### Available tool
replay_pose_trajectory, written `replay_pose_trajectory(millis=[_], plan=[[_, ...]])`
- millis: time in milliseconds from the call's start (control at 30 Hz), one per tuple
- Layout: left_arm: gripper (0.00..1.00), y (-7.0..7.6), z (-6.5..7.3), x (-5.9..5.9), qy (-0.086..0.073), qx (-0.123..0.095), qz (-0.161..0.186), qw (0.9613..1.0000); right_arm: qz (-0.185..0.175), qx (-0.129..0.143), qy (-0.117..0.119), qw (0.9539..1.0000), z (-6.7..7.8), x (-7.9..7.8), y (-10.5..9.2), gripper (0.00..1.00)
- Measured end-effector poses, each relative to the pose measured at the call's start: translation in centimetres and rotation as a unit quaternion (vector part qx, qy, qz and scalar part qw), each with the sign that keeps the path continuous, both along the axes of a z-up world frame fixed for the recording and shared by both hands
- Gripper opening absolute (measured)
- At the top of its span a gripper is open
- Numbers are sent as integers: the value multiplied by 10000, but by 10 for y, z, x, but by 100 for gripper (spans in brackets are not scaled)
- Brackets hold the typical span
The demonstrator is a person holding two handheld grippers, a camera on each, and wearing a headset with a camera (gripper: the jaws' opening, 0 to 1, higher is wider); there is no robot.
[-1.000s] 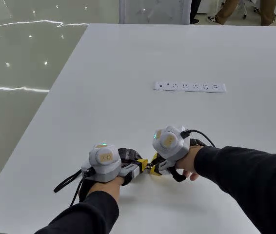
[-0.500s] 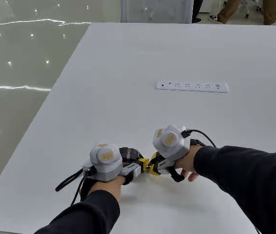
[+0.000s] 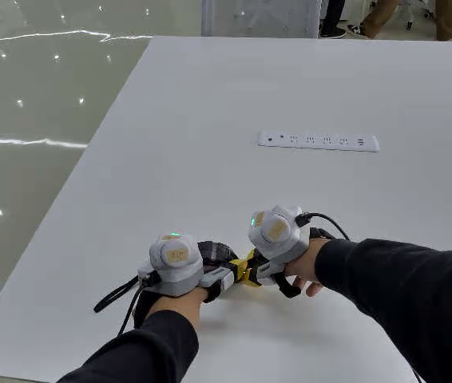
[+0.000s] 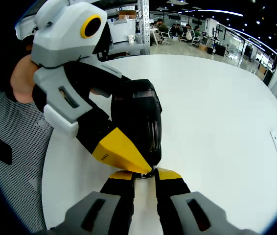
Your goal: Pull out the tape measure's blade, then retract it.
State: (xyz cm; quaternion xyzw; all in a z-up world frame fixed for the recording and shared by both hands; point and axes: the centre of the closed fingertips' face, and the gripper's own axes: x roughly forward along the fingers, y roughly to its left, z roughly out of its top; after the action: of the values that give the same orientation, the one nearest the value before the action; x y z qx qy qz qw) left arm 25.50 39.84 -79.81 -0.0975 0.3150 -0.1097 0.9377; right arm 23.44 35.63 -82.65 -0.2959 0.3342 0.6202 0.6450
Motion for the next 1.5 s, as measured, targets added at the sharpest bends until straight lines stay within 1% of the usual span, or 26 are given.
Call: replay_pose_trajectory(millis=[200, 400, 1300, 1400, 1433, 1500], plan=[[63, 0, 0, 0, 7, -18, 5, 10000, -42, -55, 47, 10000, 0, 1, 0, 12], [63, 0, -1, 0, 16, -30, 2, 10000, 2, -126, 39, 9999, -1, 1, 0, 12], [63, 0, -1, 1, -1, -50, 10, 10000, 1, -161, 9, 9999, -2, 2, 0, 12], [63, 0, 0, 0, -2, -8, 13, 10000, 1, -158, -1, 9999, -2, 2, 0, 12], [64, -1, 0, 1, -15, 71, 15, 10000, -35, -176, -5, 9998, -2, 2, 0, 13], [64, -1, 0, 1, -20, 85, 15, 10000, -90, -273, -73, 9996, -2, 2, 0, 13]])
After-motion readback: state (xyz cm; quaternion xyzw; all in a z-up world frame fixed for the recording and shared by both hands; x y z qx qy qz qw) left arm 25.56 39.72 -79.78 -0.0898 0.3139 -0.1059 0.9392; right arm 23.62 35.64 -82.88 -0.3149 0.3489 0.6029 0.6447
